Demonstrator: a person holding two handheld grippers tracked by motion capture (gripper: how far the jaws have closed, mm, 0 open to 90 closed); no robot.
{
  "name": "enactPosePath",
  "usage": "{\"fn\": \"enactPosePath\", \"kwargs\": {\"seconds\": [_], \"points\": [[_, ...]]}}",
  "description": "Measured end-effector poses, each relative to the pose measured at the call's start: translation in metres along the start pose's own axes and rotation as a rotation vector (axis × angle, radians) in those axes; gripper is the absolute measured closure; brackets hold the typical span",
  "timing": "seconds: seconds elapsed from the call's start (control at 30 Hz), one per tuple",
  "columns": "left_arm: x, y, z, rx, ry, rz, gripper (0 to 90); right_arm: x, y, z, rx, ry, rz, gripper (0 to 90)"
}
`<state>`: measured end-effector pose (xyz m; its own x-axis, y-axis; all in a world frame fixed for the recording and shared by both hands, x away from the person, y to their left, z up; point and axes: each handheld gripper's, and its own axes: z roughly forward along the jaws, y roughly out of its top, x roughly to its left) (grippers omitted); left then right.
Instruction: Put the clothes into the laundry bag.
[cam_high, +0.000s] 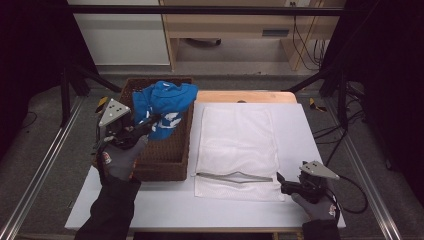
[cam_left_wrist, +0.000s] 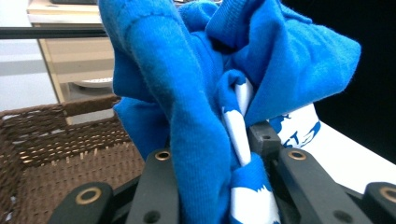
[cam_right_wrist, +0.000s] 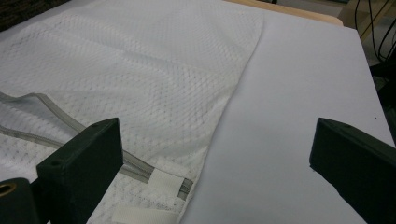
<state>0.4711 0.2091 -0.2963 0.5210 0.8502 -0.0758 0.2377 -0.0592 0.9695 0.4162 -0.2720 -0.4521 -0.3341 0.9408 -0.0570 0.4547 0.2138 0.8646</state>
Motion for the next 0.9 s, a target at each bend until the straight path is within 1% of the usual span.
{"fn": "enactPosePath", "kwargs": {"seconds": [0.03, 0.07, 0.13, 0.17, 0.2, 0.23, 0.27, 0.3, 0.37, 0.4, 0.43, 0.47, 0.5, 0.57, 0.6, 0.63, 0.67, 0.7, 0.77, 0.8, 0.87, 0.9], "points": [[0.000, 0.000, 0.000, 0.000, 0.000, 0.000, 70.3, 0.000, 0.000, 0.000, 0.000, 0.000, 0.000, 3.1], [-0.006, 0.001, 0.002, 0.003, -0.005, 0.010, 70.3, 0.000, 0.000, 0.000, -0.003, -0.001, -0.001, 3.2], [-0.009, 0.002, 0.003, 0.004, -0.006, 0.015, 70.3, -0.001, 0.001, -0.001, -0.005, -0.002, -0.009, 3.3], [-0.014, 0.002, 0.005, 0.005, -0.013, 0.020, 70.3, -0.001, 0.001, -0.002, -0.005, -0.001, -0.001, 3.5], [-0.022, 0.003, 0.008, 0.011, -0.030, 0.027, 70.3, -0.001, 0.001, -0.003, -0.010, -0.005, -0.001, 3.6], [-0.022, 0.003, 0.008, 0.011, -0.030, 0.027, 70.3, -0.001, 0.001, -0.003, -0.010, -0.005, -0.001, 3.6], [-0.030, 0.003, 0.011, 0.007, -0.046, 0.039, 70.3, -0.002, 0.002, -0.004, -0.010, -0.001, 0.002, 3.7], [-0.030, 0.003, 0.011, 0.007, -0.046, 0.039, 70.2, -0.002, 0.002, -0.004, -0.012, -0.002, 0.000, 3.8], [-0.039, 0.004, 0.015, 0.005, -0.066, 0.042, 70.3, -0.002, 0.001, -0.004, -0.012, -0.002, 0.001, 3.9], [-0.047, 0.004, 0.020, 0.008, -0.081, 0.049, 70.3, -0.002, 0.001, -0.004, -0.009, -0.001, 0.002, 3.9], [-0.047, 0.004, 0.020, 0.008, -0.081, 0.049, 70.3, -0.002, 0.001, -0.004, -0.009, -0.001, 0.002, 3.9], [-0.054, 0.004, 0.024, 0.009, -0.096, 0.057, 70.2, -0.002, 0.001, -0.004, -0.010, -0.004, -0.003, 3.9], [-0.054, 0.004, 0.024, 0.009, -0.096, 0.057, 70.2, -0.002, 0.001, -0.004, -0.010, -0.004, -0.003, 3.9], [-0.061, 0.004, 0.028, 0.012, -0.109, 0.062, 70.3, -0.002, 0.001, -0.004, -0.010, -0.002, -0.001, 3.9], [-0.068, 0.003, 0.033, 0.016, -0.121, 0.065, 70.3, -0.002, 0.002, -0.004, -0.010, -0.002, 0.002, 3.9], [-0.068, 0.003, 0.033, 0.016, -0.121, 0.065, 70.3, -0.002, 0.002, -0.004, -0.010, -0.002, 0.002, 3.9], [-0.074, 0.002, 0.038, 0.020, -0.131, 0.068, 70.2, -0.002, 0.001, -0.004, -0.014, 0.002, 0.001, 3.4], [-0.077, 0.001, 0.040, 0.023, -0.136, 0.069, 70.2, -0.003, 0.001, -0.004, -0.017, 0.000, -0.001, 3.4], [-0.079, 0.000, 0.042, 0.025, -0.141, 0.068, 70.2, -0.002, 0.001, -0.004, -0.014, 0.000, 0.005, 3.1], [-0.084, -0.002, 0.047, 0.027, -0.153, 0.062, 70.1, -0.002, 0.001, -0.004, -0.018, -0.004, 0.001, 2.5], [-0.086, -0.003, 0.049, 0.027, -0.158, 0.059, 70.2, -0.002, 0.001, -0.004, -0.016, -0.005, 0.002, 2.2], [-0.091, -0.004, 0.054, 0.035, -0.165, 0.062, 70.2, -0.002, 0.002, -0.004, -0.017, -0.011, -0.002, 1.6]]}}
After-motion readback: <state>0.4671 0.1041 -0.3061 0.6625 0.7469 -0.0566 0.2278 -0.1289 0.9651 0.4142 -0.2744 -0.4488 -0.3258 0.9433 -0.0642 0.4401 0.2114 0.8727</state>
